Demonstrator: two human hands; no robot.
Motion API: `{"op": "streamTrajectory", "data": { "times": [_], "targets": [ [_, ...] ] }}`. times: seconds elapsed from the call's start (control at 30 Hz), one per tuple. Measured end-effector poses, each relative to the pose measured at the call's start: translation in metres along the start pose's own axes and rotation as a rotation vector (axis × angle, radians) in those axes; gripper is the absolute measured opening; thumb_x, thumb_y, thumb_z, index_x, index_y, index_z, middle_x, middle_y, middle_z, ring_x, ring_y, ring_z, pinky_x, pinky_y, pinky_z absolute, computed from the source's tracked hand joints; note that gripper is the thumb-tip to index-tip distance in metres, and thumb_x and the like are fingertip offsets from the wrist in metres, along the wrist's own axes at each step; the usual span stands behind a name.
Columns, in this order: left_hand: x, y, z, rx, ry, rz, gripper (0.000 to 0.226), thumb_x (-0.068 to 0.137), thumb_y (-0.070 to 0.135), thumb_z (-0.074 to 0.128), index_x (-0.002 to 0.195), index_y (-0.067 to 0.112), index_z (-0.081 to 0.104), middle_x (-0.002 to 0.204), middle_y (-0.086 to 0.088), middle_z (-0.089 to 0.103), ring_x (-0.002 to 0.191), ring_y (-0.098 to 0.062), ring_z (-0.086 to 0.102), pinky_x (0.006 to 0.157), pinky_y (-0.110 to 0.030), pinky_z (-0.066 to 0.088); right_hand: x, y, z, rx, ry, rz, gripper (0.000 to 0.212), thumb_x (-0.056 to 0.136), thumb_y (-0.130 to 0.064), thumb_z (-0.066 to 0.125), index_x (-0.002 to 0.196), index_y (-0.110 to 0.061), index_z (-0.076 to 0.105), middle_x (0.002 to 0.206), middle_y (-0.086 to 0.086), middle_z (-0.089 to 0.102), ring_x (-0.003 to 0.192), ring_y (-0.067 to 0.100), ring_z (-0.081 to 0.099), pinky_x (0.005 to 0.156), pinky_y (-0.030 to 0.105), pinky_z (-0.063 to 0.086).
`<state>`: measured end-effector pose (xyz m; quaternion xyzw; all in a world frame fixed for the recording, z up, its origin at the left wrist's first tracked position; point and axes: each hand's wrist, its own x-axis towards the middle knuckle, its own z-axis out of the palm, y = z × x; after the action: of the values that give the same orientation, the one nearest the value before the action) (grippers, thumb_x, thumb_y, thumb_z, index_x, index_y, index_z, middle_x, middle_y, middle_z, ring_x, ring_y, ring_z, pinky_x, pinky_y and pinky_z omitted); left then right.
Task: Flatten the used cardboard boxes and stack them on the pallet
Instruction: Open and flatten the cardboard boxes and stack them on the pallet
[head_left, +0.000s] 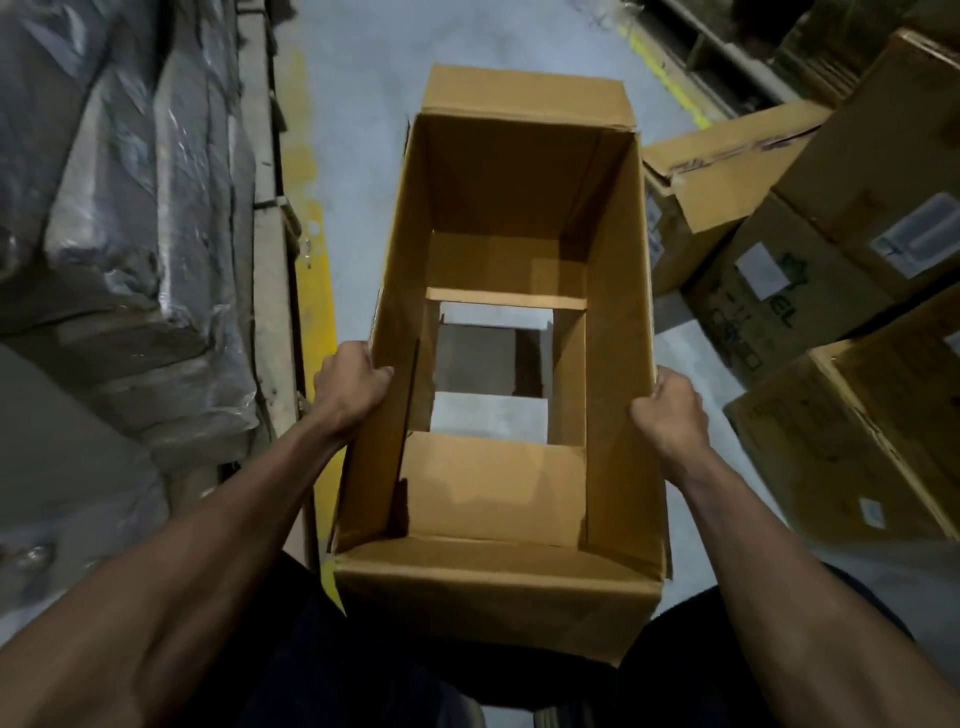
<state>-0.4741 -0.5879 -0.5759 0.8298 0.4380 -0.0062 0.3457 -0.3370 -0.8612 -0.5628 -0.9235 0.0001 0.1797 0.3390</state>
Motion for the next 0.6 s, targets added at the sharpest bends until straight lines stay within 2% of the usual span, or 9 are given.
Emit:
{"op": "streamTrajectory", "data": {
  "times": [0.1,0.2,0.27,0.3,0.37,0.4,0.47,0.53,0.6],
  "targets": [
    [-0.008,0.003,-0.005,0.0,0.012,0.014,0.022,0.097,0.022,0.061,0.112,0.006,0.062,0.105,-0.011,0.067,0.099,-0.036,0.064,0.088,-0.045,0.053,-0.012,-0.001,-0.009,0.04,0.022,-0.007,0.019,0.102,-0.017,0.055,0.12,-0.02,0.059,0.11,0.006,0.066,0.096,0.031,0.066,0.087,0.05,0.056],
    [-0.015,0.008,-0.003,0.022,0.044,0.038,0.028,0.099,0.017,0.056,0.124,0.005,0.05,0.116,-0.016,0.062,0.104,-0.037,0.06,0.092,-0.05,0.052,-0.015,0.001,-0.016,0.068,0.049,-0.006,0.012,0.102,-0.015,0.054,0.109,-0.024,0.057,0.104,0.006,0.065,0.089,0.028,0.064,0.08,0.042,0.055],
    [-0.022,0.016,0.002,0.042,0.097,0.115,0.039,0.098,0.014,0.053,0.134,0.004,0.041,0.122,-0.019,0.058,0.106,-0.036,0.059,0.093,-0.052,0.051,-0.016,0.003,-0.021,0.079,0.063,-0.002,0.012,0.101,-0.014,0.053,0.103,-0.026,0.054,0.099,0.006,0.065,0.085,0.028,0.064,0.078,0.042,0.055],
    [-0.026,0.022,0.005,0.091,0.14,0.166,0.048,0.098,0.015,0.054,0.141,0.004,0.037,0.131,-0.02,0.053,0.115,-0.036,0.056,0.1,-0.052,0.048,-0.016,0.002,-0.023,0.086,0.069,-0.002,0.012,0.101,-0.014,0.053,0.102,-0.026,0.055,0.097,0.006,0.066,0.084,0.028,0.065,0.078,0.044,0.057],
    [-0.039,0.038,0.017,0.315,0.226,0.309,0.067,0.097,0.023,0.056,0.154,0.008,0.023,0.157,-0.021,0.028,0.143,-0.036,0.032,0.119,-0.049,0.026,-0.014,0.002,-0.028,0.093,0.077,-0.004,0.013,0.101,-0.013,0.053,0.1,-0.025,0.058,0.091,0.004,0.065,0.082,0.027,0.065,0.075,0.043,0.057],
    [-0.046,0.047,0.026,0.411,0.248,0.402,0.072,0.097,0.026,0.055,0.157,0.01,0.017,0.164,-0.018,0.014,0.151,-0.034,0.017,0.122,-0.046,0.014,-0.013,0.003,-0.031,0.095,0.081,-0.009,0.013,0.1,-0.013,0.053,0.099,-0.025,0.059,0.089,0.004,0.065,0.08,0.027,0.065,0.073,0.041,0.056],
    [-0.055,0.057,0.05,0.521,0.118,0.551,0.074,0.099,0.031,0.053,0.158,0.015,0.012,0.167,-0.011,0.002,0.153,-0.029,0.003,0.123,-0.044,0.006,-0.013,0.002,-0.037,0.103,0.075,-0.022,0.015,0.1,-0.012,0.053,0.097,-0.025,0.059,0.086,0.003,0.063,0.079,0.026,0.064,0.07,0.039,0.054],
    [-0.059,0.058,0.083,0.626,-0.219,0.585,0.071,0.101,0.038,0.049,0.158,0.017,0.013,0.167,-0.007,0.0,0.153,-0.027,0.002,0.123,-0.044,0.008,-0.012,0.001,-0.043,0.112,0.07,-0.032,0.017,0.099,-0.01,0.052,0.096,-0.025,0.061,0.085,0.002,0.063,0.078,0.025,0.064,0.07,0.038,0.053],
    [-0.055,0.052,0.117,0.682,-0.559,0.51,0.072,0.102,0.046,0.045,0.159,0.017,0.012,0.167,-0.007,-0.001,0.153,-0.029,0.0,0.123,-0.047,0.01,-0.012,0.002,-0.048,0.131,0.067,-0.037,0.019,0.1,-0.01,0.051,0.098,-0.027,0.061,0.088,0.001,0.064,0.077,0.023,0.063,0.07,0.037,0.054]
  ]
}}
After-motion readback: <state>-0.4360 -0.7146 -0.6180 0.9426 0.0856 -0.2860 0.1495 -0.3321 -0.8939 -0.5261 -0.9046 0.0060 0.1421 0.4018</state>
